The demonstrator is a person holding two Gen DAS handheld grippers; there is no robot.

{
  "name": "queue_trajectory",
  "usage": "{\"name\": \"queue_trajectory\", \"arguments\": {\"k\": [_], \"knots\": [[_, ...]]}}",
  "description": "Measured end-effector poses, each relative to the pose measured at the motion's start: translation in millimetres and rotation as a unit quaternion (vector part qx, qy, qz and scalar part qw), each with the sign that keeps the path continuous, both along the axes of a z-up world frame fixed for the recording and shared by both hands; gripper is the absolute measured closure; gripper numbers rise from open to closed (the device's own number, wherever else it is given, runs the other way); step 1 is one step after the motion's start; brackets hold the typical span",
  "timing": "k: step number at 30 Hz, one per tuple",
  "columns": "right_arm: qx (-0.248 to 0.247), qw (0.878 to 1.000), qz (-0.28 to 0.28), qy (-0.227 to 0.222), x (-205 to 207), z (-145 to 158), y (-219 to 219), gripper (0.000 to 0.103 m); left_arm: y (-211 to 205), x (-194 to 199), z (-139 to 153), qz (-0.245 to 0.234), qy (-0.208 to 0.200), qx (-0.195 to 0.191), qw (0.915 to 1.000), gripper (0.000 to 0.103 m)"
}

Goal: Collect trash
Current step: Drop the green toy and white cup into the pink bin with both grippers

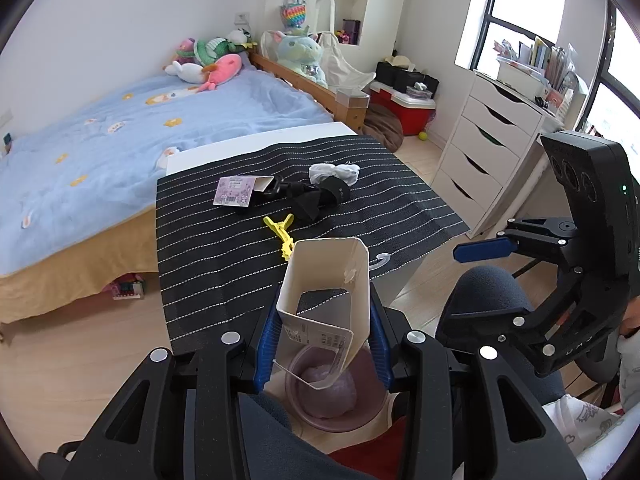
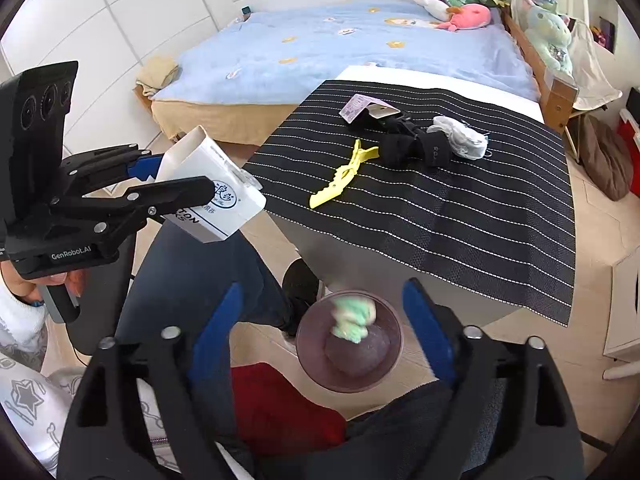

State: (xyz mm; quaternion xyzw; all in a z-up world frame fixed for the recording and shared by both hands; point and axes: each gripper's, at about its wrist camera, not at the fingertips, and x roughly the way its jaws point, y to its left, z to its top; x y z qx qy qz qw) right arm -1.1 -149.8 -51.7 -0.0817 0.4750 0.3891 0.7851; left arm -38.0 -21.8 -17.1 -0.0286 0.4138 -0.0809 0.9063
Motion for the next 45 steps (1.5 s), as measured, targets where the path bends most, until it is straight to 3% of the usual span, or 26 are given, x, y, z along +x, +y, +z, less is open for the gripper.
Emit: {"name": "queue_trajectory", "arguments": {"k": [13, 24, 35, 37, 38, 39, 41, 45], "knots": [[0.002, 0.999, -0.04, -0.01, 5, 6, -18, 0.007, -8, 1, -4, -0.016, 0.008, 0.001, 0.9998, 0.064], [0.009, 0.995, -0.086, -0.043, 9, 24, -42, 0.006, -25, 1, -5, -0.039, 0.012, 0.006, 0.9991, 0.064], [0.014, 0.992, -0.114, -0.045, 13, 27, -61, 0.006, -41, 4, -5, -0.063, 0.014, 0.006, 0.9979, 0.06], [0.017, 0.992, -0.117, -0.045, 13, 28, -64, 0.006, -42, 5, -5, -0.064, 0.016, 0.006, 0.9978, 0.057], [0.018, 0.992, -0.118, -0.045, 14, 28, -65, 0.006, -43, 6, -6, -0.064, 0.015, 0.006, 0.9978, 0.047], [0.019, 0.992, -0.119, -0.045, 15, 28, -65, 0.006, -43, 6, -6, -0.06, 0.011, 0.005, 0.9981, 0.028], [0.019, 0.992, -0.119, -0.044, 15, 27, -67, 0.006, -41, 5, -5, -0.057, 0.002, -0.004, 0.9984, 0.011], [0.02, 0.992, -0.119, -0.041, 16, 25, -66, 0.006, -38, 8, -7, -0.039, 0.004, -0.001, 0.9992, 0.008]]}}
